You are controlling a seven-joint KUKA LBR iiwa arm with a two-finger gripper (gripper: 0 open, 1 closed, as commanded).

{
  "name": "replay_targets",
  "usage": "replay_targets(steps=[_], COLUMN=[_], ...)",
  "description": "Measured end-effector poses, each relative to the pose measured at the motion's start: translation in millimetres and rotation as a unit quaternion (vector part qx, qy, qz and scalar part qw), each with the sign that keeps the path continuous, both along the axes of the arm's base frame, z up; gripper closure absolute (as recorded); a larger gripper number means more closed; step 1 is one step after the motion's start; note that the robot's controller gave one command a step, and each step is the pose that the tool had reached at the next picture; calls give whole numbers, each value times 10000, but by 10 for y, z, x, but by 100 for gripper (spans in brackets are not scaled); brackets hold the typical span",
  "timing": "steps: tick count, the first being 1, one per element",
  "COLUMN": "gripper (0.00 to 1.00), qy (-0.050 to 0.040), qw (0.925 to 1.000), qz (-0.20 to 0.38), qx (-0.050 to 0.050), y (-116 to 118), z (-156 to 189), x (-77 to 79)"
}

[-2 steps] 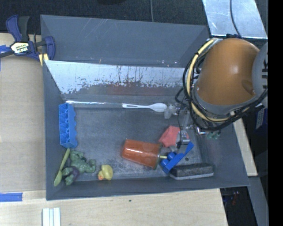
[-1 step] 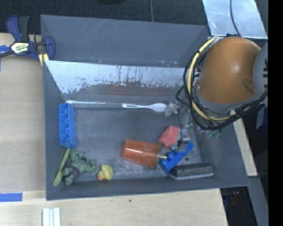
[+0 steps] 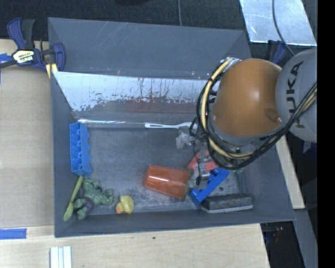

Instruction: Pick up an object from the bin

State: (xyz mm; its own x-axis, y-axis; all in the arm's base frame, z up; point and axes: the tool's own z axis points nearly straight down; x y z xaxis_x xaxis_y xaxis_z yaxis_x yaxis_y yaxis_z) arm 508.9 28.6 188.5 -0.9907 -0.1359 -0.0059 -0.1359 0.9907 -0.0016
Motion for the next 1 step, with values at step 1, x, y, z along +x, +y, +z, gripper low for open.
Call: replay_targets(steps=[1], gripper=[0], qy=[0], qw=[9902], qz=[1395], qx=[-3], y=[-513], z=[-345], x=[9])
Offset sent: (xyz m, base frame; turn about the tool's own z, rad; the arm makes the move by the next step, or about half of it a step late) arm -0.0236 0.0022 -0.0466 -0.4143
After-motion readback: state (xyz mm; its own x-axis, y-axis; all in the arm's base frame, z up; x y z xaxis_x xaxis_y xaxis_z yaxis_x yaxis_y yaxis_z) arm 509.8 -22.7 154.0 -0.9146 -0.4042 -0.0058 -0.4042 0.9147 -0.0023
